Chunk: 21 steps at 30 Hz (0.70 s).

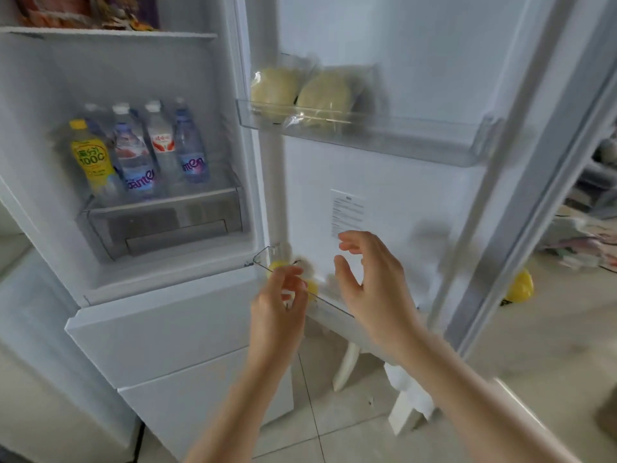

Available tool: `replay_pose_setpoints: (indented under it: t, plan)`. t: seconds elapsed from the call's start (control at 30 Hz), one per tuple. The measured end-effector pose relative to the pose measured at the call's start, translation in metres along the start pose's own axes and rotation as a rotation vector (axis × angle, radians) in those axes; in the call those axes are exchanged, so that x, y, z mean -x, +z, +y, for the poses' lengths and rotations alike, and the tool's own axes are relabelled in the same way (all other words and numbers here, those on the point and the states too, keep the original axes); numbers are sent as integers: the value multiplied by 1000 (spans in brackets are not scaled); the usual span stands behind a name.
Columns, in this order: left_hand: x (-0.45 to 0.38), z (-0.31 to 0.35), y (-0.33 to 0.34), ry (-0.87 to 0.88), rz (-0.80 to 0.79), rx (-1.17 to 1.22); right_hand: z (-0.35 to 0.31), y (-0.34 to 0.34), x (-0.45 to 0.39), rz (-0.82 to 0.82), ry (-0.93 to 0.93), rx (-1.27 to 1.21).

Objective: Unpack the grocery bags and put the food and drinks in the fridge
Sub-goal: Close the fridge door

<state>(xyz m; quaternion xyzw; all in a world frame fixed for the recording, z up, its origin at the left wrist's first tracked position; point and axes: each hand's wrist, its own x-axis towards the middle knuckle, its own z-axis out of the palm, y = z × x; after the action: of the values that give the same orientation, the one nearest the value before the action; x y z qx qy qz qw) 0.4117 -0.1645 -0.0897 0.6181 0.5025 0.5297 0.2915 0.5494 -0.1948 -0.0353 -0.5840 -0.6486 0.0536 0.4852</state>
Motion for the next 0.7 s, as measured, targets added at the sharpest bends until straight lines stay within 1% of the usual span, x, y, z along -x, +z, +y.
replay_pose_setpoints:
  t: [0.17,0.27,0.4,0.6,0.7]
  plan:
    - [28,8,29,28,-143,-14,19,-36,30,85,74,15]
    - [37,12,44,56,-216,-11,29,-55,47,135,153,42]
    - [47,14,73,101,-306,-22,47,-73,60,156,254,86]
    - [67,33,112,144,-326,-20,77,-105,72,239,306,100]
    - [77,44,131,146,-294,-35,96,-123,66,301,315,91]
